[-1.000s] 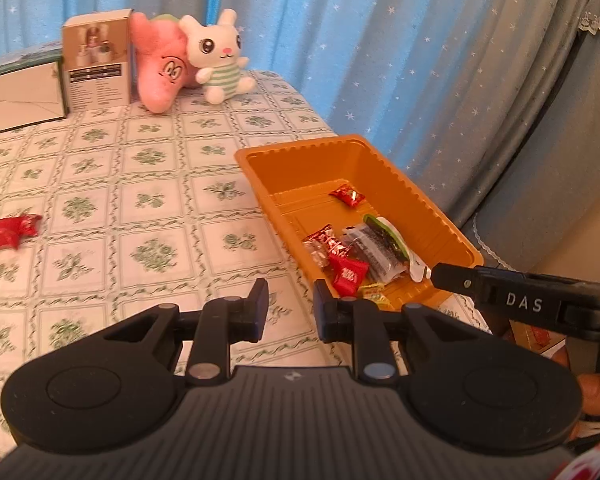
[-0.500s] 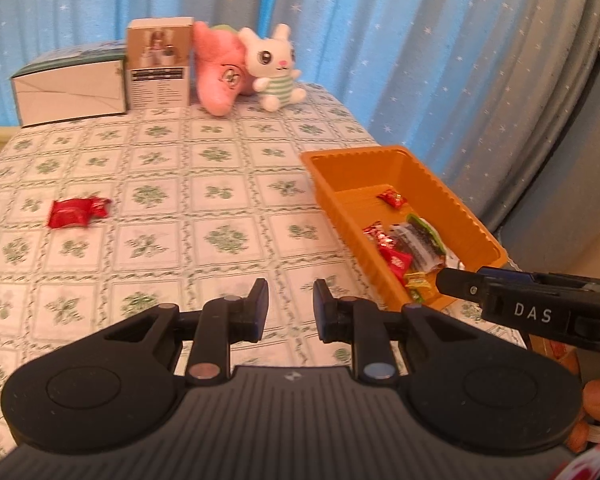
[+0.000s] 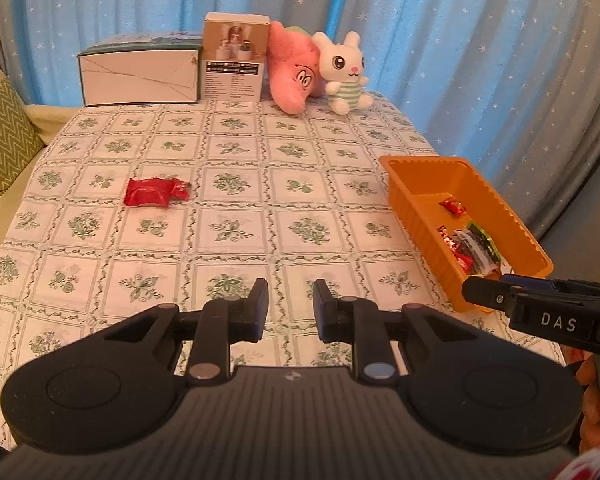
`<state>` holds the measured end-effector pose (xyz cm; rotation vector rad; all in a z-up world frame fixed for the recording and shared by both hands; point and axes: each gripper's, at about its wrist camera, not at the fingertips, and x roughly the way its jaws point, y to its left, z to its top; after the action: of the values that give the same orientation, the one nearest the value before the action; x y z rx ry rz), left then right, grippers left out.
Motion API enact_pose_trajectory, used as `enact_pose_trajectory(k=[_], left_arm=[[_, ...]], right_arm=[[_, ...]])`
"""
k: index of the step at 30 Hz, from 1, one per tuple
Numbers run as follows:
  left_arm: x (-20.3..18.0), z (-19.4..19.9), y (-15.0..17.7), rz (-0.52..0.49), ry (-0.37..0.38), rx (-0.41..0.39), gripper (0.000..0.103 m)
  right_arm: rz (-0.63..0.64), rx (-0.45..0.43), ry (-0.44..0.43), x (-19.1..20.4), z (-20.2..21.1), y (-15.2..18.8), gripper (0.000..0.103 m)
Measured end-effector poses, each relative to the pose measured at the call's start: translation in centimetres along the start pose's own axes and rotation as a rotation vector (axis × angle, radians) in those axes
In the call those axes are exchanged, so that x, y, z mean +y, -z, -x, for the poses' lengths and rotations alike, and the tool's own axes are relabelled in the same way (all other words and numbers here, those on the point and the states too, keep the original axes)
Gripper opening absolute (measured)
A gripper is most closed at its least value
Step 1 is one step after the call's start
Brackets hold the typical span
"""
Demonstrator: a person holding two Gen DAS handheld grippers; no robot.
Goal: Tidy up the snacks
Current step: 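Withdraw both tools from the tray toward the last red packet, then grasp the small red candy with the right gripper while the left grasps the red square packet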
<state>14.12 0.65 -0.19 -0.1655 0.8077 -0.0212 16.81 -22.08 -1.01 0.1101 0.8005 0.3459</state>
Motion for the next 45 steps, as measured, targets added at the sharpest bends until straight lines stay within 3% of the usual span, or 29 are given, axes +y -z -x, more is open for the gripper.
enact_pose_trajectory(k=[25,45], left_arm=[[6.4,-0.1,-0.9,0.049,-0.094,-0.016,0.021],[13.0,-5.2,-4.3,0.046,-0.16,0.0,0.022]], right_arm=[[0.088,-0.009,-0.064,5.8,-3.4,-1.9,0.05],[0.152,0.04,-0.134,10.9,-12.9,-4.8,0.05]])
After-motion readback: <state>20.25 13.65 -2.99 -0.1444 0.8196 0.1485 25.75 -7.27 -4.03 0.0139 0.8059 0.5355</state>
